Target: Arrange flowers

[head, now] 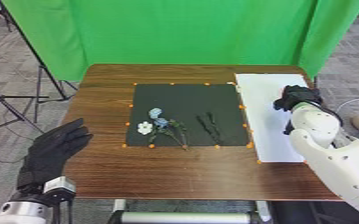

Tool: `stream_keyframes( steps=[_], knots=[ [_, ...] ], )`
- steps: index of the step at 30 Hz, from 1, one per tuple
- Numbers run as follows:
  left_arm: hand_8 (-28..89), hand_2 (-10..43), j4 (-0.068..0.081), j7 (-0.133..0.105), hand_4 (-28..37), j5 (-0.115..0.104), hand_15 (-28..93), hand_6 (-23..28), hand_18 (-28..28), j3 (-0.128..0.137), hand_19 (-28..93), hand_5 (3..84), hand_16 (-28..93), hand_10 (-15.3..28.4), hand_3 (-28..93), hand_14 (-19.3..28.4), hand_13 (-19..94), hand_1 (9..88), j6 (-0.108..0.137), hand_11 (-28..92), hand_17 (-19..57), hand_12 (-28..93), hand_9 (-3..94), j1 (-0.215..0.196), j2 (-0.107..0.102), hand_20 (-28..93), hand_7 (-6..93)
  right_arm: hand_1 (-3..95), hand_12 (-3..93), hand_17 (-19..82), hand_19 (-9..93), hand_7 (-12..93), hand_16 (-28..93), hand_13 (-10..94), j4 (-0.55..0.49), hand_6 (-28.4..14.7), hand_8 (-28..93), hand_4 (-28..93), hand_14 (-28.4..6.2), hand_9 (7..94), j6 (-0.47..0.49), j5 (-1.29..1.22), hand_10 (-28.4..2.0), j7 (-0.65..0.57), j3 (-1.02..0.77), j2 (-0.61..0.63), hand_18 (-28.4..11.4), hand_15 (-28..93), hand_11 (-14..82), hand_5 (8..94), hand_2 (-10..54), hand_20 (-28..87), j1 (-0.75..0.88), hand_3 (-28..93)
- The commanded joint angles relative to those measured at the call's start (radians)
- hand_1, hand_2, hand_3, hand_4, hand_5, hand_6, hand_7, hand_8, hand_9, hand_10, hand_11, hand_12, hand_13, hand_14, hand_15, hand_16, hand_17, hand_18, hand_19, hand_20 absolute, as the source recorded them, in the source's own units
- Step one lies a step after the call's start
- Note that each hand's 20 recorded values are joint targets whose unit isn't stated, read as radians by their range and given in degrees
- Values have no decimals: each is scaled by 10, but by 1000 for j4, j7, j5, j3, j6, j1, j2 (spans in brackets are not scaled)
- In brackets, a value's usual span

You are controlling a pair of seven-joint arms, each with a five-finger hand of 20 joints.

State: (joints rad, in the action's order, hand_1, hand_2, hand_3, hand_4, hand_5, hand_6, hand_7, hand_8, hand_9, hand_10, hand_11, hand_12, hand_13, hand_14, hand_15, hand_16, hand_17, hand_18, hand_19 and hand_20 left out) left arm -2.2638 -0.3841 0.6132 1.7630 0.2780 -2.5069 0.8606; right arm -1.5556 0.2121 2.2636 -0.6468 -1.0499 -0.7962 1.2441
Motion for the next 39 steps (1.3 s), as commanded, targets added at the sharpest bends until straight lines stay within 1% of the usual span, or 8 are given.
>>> stream_keyframes(
  steps=[1, 10, 20, 25, 27, 29, 32, 39],
  knots=[
    [-81, 51, 0, 7, -121, -3, 573, 138, 214, 8, 575, 457, -122, 225, 828, 284, 274, 273, -7, 348, -97, 87, 381, -12, 11, 116, 125, 242, 183, 71, 693, 184, 151, 388, 34, -41, -137, -271, -220, 535, 17, 26, -209, -9, -9, -27, -280, 771, 300, 558, -10, 411, 18, 872],
    [-80, 51, 3, 15, -122, 1, 572, 138, 214, -5, 575, 458, -123, 226, 828, 284, 275, 273, -11, 347, -96, 87, 381, 5, 12, 116, 123, 246, 183, 71, 694, 181, 150, 392, 48, -38, -136, -274, -216, 536, -21, 44, -206, 0, 24, -44, -282, 771, 302, 544, -12, 411, -9, 870],
    [-81, 51, 2, 13, -122, -2, 573, 137, 214, -2, 575, 457, -123, 224, 828, 284, 275, 273, -9, 348, -97, 87, 380, 1, 13, 116, 124, 268, 180, 76, 695, 192, 149, 415, 69, -28, -141, -279, -204, 563, -44, 83, -193, -11, 52, -48, -283, 768, 312, 570, -19, 410, -14, 855],
    [-81, 51, 3, 15, -122, -1, 572, 138, 214, -4, 575, 457, -123, 224, 828, 284, 274, 273, -11, 348, -97, 86, 380, 6, 12, 116, 124, 327, 181, 99, 704, 216, 162, 462, 94, -1, -152, -282, -171, 627, -65, 119, -163, -23, 70, -53, -277, 758, 337, 627, -32, 401, -19, 824],
    [-81, 52, 3, 18, -122, 2, 572, 138, 214, -3, 575, 457, -123, 224, 828, 284, 274, 274, -12, 348, -97, 86, 380, 8, 15, 116, 124, 375, 189, 114, 715, 230, 190, 496, 107, 5, -96, -282, -150, 676, -88, 138, -137, -28, 79, -52, -269, 745, 362, 665, -47, 383, -19, 785],
    [-81, 52, 5, 23, -122, 4, 572, 138, 214, -1, 575, 457, -123, 224, 827, 284, 274, 274, -16, 348, -97, 87, 380, 12, 17, 116, 124, 433, 220, 130, 725, 264, 202, 536, 113, 9, -50, -282, -129, 723, -113, 146, -112, -31, 81, -49, -260, 737, 373, 716, -54, 372, -12, 726],
    [-81, 52, 3, 20, -122, 4, 572, 137, 214, 0, 575, 457, -123, 224, 827, 284, 274, 274, -15, 348, -97, 87, 380, 7, 17, 116, 124, 481, 288, 145, 735, 281, 220, 577, 110, 17, -26, -283, -108, 782, -130, 162, -82, -25, 82, -43, -250, 733, 340, 777, -49, 364, -3, 705],
    [-81, 51, 0, 23, -122, 5, 573, 138, 213, 6, 575, 457, -123, 224, 828, 284, 275, 273, -15, 348, -96, 87, 381, -1, 19, 116, 124, 510, 327, 159, 750, 272, 274, 600, 87, 9, 4, -283, -93, 813, -207, 184, -79, -17, 115, -8, -244, 721, 320, 804, -58, 365, -11, 710]
  ],
)
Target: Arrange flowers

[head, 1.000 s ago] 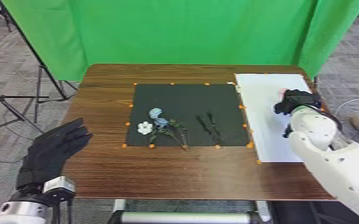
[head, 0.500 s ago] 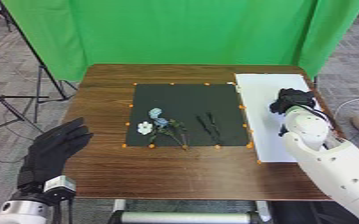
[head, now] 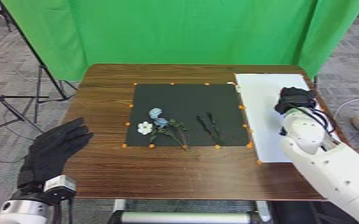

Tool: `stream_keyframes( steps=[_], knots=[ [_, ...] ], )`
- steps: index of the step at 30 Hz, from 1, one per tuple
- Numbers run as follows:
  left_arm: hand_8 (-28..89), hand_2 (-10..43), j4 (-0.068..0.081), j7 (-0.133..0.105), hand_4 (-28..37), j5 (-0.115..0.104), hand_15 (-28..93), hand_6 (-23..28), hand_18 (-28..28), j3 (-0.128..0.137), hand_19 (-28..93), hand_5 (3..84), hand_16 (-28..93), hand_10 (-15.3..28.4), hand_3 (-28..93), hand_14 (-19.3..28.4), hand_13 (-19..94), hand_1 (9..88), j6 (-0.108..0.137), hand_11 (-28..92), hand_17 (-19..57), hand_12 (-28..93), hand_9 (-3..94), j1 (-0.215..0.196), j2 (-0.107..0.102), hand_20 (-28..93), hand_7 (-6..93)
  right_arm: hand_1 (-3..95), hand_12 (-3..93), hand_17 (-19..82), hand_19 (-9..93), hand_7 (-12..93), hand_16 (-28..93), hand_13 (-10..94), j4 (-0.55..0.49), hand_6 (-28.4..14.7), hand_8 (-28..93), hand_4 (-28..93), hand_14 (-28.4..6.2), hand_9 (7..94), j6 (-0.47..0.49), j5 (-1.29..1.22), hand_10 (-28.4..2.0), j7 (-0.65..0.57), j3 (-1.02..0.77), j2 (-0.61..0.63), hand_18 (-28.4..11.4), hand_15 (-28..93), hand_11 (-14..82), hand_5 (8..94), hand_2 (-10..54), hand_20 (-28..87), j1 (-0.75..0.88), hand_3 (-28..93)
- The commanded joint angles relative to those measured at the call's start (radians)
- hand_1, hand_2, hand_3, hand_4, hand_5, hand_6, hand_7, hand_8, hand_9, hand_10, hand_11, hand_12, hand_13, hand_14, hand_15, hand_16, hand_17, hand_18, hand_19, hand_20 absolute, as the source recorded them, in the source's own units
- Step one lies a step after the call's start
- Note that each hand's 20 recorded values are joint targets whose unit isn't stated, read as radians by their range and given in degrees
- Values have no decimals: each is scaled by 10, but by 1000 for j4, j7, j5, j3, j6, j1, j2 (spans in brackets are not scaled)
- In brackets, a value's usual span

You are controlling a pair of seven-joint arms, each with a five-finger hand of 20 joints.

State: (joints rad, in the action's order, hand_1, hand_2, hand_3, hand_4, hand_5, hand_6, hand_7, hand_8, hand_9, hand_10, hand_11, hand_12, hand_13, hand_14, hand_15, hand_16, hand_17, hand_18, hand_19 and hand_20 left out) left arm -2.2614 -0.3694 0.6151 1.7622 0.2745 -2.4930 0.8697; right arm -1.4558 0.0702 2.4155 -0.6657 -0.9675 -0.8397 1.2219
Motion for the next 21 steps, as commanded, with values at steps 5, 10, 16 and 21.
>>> stream_keyframes(
  steps=[5, 10, 16, 21],
  knots=[
    [-81, 50, -4, 10, -120, 3, 572, 138, 214, 11, 575, 457, -124, 224, 830, 284, 274, 272, -11, 348, -96, 87, 380, -18, 7, 116, 124, 509, 330, 162, 755, 267, 282, 604, -71, 9, 9, -283, -89, 817, -123, 19, -80, 31, 59, 70, -243, 719, 319, 809, -59, 366, -9, 717],
    [-81, 51, -9, 9, -122, 3, 572, 138, 213, 21, 574, 456, -124, 225, 830, 284, 274, 273, -9, 348, -97, 87, 381, -30, 7, 116, 124, 509, 334, 163, 756, 265, 290, 603, -160, 8, 14, -283, -89, 817, -174, 4, -80, 112, 118, 98, -242, 717, 318, 810, -59, 365, -50, 719],
    [-81, 51, -15, 0, -122, 0, 572, 137, 214, 30, 575, 457, -123, 225, 829, 284, 274, 273, 0, 348, -97, 87, 381, -43, 5, 117, 124, 502, 334, 158, 754, 266, 295, 599, -222, 8, 14, -283, -84, 813, -135, -12, -80, 252, 224, 55, -236, 716, 322, 806, -54, 365, -136, 722],
    [-80, 51, -14, 6, -121, 1, 573, 138, 214, 29, 575, 456, -123, 225, 829, 284, 275, 274, -3, 348, -96, 87, 381, -37, 2, 117, 125, 493, 329, 154, 748, 273, 295, 597, -225, 15, 9, -283, -79, 806, -106, -7, -79, 314, 308, -22, -228, 713, 325, 802, -52, 365, -184, 726]
  ],
)
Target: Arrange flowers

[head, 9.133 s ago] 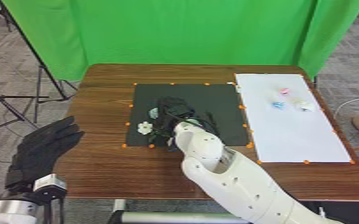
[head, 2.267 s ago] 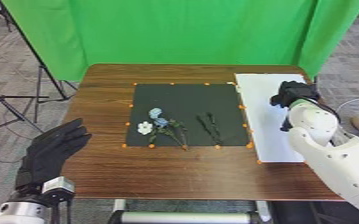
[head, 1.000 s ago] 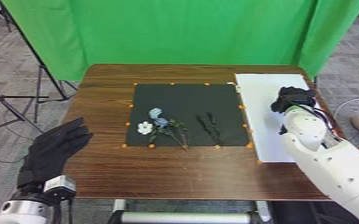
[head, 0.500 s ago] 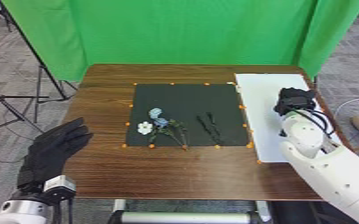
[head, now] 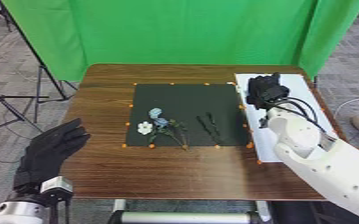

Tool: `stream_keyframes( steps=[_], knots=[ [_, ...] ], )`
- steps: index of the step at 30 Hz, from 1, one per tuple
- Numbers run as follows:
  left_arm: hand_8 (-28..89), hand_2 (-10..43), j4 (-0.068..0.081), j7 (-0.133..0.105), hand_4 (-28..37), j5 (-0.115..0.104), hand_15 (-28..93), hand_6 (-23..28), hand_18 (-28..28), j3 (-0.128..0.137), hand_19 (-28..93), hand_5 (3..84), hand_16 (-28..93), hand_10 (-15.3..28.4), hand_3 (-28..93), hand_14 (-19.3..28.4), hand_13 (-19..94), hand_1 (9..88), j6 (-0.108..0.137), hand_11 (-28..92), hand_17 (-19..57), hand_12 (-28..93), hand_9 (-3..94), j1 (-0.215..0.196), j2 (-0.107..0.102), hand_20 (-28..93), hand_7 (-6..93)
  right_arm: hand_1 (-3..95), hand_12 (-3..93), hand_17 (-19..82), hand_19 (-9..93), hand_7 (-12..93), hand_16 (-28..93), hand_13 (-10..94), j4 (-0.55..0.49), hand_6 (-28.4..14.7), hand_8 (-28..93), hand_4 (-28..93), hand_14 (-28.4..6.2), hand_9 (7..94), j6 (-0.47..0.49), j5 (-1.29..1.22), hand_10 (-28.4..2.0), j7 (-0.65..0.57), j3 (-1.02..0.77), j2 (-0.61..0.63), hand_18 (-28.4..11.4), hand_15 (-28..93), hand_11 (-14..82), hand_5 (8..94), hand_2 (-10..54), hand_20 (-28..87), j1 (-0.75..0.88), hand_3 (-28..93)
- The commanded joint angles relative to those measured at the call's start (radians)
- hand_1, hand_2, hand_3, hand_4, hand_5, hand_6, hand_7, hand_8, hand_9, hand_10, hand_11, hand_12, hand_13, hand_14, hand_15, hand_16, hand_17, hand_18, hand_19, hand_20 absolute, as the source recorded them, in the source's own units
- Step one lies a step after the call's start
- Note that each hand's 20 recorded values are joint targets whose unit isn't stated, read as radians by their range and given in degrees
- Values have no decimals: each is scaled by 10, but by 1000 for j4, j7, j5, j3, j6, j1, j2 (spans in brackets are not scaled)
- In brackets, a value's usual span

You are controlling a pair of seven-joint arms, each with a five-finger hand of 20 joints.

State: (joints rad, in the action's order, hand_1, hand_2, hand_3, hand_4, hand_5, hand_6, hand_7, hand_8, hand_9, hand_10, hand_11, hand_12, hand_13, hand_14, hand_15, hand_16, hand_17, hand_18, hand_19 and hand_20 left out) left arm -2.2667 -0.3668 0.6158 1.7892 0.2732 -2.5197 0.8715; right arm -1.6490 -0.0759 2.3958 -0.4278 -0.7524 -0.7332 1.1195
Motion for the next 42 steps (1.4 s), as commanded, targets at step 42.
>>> stream_keyframes(
  steps=[42],
  knots=[
    [-81, 53, -3, 54, -121, 21, 573, 138, 214, 13, 575, 457, -123, 226, 827, 284, 276, 274, -26, 347, -97, 87, 382, 16, 26, 117, 124, 468, 361, 116, 720, 283, 307, 543, -2, 10, -35, -283, -86, 776, 230, 96, -74, 122, 112, -324, -230, 707, 264, 747, -85, 393, -25, 767]
  ],
)
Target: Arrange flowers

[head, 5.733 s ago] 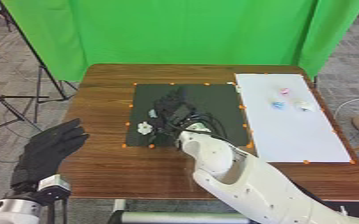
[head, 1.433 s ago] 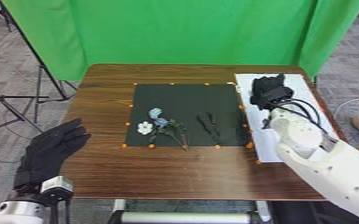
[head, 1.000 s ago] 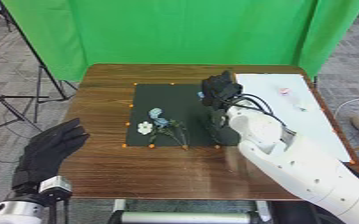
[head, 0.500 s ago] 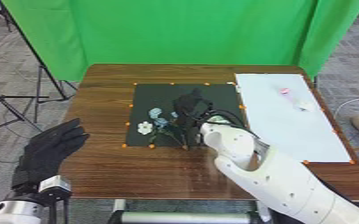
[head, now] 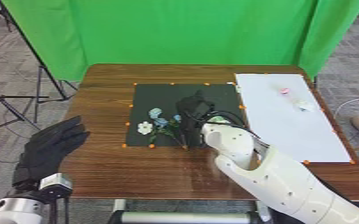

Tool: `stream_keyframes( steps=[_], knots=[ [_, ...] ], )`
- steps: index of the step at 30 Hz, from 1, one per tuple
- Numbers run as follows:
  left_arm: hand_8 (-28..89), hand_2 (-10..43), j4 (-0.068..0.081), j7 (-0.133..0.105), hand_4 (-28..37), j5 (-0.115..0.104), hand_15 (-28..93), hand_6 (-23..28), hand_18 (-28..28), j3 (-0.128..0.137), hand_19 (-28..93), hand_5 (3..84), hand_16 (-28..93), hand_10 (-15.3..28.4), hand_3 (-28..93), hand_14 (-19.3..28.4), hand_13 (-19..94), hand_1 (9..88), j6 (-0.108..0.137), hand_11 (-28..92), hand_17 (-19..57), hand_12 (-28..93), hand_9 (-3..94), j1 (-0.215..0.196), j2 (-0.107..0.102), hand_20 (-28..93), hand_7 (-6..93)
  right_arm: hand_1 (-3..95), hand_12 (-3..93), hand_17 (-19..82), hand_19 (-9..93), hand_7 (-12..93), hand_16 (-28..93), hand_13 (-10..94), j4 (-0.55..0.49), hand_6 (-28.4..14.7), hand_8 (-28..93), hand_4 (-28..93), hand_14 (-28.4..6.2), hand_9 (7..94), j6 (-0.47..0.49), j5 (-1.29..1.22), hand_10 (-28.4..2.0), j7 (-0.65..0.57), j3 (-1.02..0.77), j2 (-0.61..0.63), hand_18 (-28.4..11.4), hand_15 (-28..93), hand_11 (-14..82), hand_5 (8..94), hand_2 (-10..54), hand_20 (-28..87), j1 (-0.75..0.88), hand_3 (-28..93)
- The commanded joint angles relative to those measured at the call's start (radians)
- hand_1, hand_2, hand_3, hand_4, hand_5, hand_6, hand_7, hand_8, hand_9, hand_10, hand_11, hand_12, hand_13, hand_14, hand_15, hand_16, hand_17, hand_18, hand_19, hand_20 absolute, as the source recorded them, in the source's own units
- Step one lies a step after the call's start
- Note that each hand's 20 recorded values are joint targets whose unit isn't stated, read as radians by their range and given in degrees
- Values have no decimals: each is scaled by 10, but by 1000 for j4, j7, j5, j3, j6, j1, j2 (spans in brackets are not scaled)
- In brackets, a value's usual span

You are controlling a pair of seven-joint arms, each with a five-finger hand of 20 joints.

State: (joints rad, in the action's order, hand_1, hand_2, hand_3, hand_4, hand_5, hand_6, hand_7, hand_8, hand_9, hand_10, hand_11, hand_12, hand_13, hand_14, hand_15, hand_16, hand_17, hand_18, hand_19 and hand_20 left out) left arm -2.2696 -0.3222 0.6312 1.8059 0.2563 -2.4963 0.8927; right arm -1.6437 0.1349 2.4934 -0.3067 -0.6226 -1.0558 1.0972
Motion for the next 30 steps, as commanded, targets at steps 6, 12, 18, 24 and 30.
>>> stream_keyframes(
  steps=[6, 12, 18, 24, 30],
  knots=[
    [-81, 53, 1, 15, -122, 9, 574, 138, 214, -3, 575, 458, -123, 226, 827, 284, 276, 274, -12, 349, -96, 87, 382, -6, 10, 117, 125, 365, 234, 91, 702, 246, 232, 501, -20, 1, -64, -283, -126, 687, 54, -36, -117, -9, -35, -16, -244, 749, 391, 698, -93, 416, -4, 834],
    [-81, 54, 2, 20, -123, 11, 574, 138, 214, -5, 575, 459, -124, 225, 828, 284, 277, 275, -13, 349, -97, 86, 382, -4, 9, 117, 126, 316, 210, 76, 693, 229, 224, 484, -22, -8, -148, -283, -145, 655, 73, -48, -133, -33, -35, -17, -257, 757, 405, 677, -77, 423, -16, 862],
    [-82, 55, -1, 22, -122, 11, 574, 138, 214, -1, 575, 458, -124, 225, 828, 284, 276, 275, -12, 349, -96, 86, 382, -11, 8, 118, 126, 307, 210, 63, 687, 222, 217, 471, -25, -15, -147, -283, -158, 634, 91, -48, -144, -46, -34, -11, -269, 764, 403, 657, -77, 428, -23, 867],
    [-82, 54, 0, 26, -121, 15, 574, 138, 214, -2, 575, 458, -124, 225, 828, 284, 277, 275, -15, 349, -96, 86, 382, -8, 10, 118, 125, 315, 210, 58, 684, 218, 209, 462, -21, -19, -145, -282, -163, 622, 106, -47, -151, -70, -33, 0, -275, 769, 401, 647, -73, 432, -32, 875],
    [-81, 54, -3, 20, -122, 14, 575, 138, 214, -6, 575, 457, -124, 225, 827, 284, 277, 276, -9, 349, -96, 85, 381, -16, 13, 117, 125, 326, 209, 55, 682, 214, 204, 455, -33, -23, -144, -282, -167, 614, 99, -66, -155, -95, -11, 33, -279, 772, 399, 641, -63, 434, -68, 890]
  ],
)
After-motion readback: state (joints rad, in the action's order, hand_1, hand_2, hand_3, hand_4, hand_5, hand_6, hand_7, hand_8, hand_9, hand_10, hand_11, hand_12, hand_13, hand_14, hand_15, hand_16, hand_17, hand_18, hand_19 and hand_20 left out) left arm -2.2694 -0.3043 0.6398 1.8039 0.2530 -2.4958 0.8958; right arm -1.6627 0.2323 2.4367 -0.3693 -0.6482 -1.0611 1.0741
